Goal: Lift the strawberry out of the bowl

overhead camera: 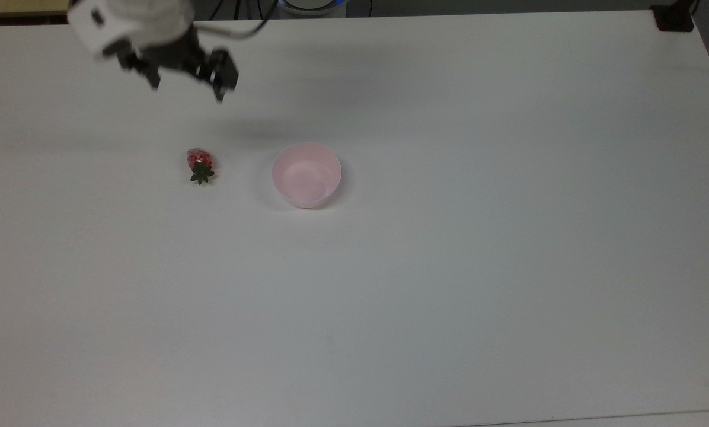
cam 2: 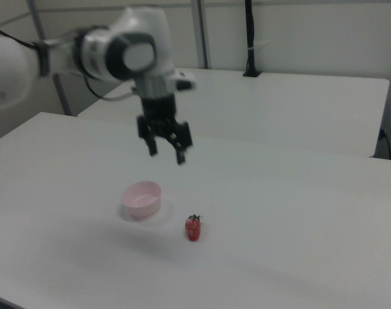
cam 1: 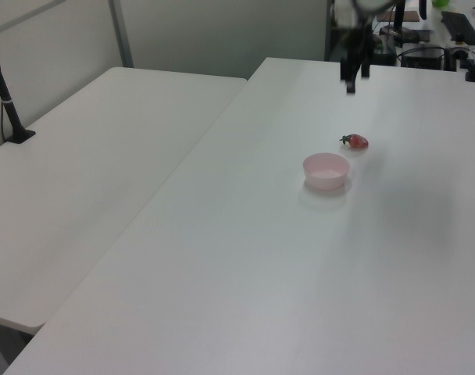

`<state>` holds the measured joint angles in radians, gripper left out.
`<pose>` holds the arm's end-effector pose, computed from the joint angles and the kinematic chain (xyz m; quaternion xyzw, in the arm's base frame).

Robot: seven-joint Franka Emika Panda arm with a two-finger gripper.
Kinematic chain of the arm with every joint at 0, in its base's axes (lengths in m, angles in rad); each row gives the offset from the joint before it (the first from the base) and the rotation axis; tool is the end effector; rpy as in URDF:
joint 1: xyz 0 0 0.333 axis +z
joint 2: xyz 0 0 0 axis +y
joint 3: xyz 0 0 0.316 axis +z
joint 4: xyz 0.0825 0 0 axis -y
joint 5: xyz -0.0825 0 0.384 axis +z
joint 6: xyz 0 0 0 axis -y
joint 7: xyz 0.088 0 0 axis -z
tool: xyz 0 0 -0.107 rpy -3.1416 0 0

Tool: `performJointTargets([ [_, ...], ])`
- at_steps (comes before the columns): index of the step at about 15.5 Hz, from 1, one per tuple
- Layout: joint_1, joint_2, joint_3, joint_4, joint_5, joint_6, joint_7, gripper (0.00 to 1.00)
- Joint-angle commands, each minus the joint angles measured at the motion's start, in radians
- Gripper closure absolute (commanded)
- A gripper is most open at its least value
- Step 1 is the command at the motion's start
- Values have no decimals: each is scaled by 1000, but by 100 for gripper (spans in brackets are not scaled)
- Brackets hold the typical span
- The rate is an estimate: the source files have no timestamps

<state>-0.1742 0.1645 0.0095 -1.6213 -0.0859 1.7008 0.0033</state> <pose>0.5950 -0.1075 0.5161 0.9953 -0.0764 -0.0457 0.0380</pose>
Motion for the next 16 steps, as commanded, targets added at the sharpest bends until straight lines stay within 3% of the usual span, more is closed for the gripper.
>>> performJointTargets([
  [1,87,-172,-6,-25,28,-131,108,0],
  [4,180,-221,-22,-49,48,-161,161,0],
  [6,269,-230,-83,-89,48,-88,111,0],
  [10,263,-223,-85,-91,48,8,78,0],
  [16,259,-220,-85,-84,48,8,50,0],
])
